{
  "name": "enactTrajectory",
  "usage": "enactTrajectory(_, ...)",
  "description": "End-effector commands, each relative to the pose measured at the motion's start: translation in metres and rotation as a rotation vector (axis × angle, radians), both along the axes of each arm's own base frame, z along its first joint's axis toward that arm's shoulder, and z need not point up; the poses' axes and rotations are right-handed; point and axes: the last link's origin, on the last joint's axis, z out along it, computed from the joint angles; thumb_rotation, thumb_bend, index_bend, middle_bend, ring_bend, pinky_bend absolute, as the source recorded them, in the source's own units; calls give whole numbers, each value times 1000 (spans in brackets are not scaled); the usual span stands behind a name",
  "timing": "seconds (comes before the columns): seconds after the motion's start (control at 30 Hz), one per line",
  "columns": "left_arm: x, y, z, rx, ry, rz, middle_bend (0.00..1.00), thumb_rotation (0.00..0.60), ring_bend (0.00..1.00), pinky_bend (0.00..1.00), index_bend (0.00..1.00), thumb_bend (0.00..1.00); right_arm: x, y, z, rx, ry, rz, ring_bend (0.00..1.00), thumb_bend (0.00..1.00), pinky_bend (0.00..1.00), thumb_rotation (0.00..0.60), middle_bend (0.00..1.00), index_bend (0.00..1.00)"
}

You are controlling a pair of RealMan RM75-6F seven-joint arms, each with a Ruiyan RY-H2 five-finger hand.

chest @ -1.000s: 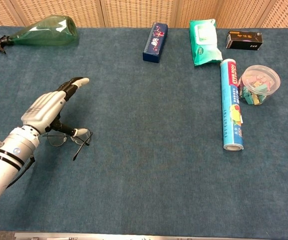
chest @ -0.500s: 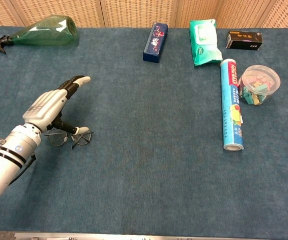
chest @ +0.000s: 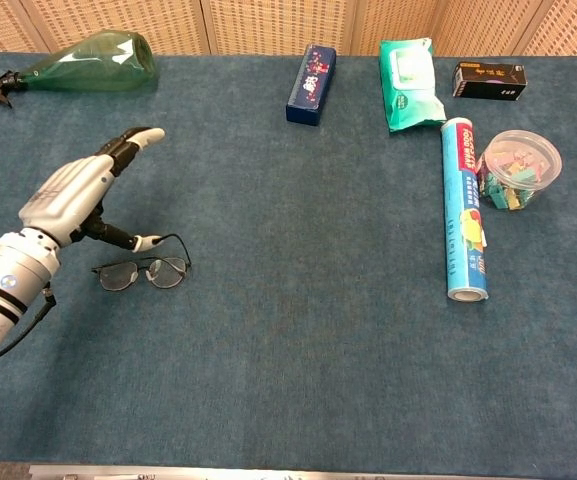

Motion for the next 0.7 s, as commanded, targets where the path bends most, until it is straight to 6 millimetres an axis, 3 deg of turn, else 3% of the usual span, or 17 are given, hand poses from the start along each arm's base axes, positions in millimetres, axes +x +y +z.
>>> enactTrajectory(0.03, 1, -2, 22, 39, 5, 2, 0, 600, 0, 148, 29, 37, 0, 1, 0, -1, -1, 3, 297, 23, 576, 600, 400, 430)
enactTrajectory(0.4, 27, -19, 78, 71, -50, -7, 0, 600, 0, 148, 30, 36, 2, 2, 2, -9, -5, 10, 297, 23, 576, 600, 400, 430)
enactTrajectory(0.7, 57, -40, 88, 32, -38, -31, 0, 600, 0, 148, 34, 38, 2, 4, 7, -28, -15, 15, 297, 23, 576, 600, 400, 430)
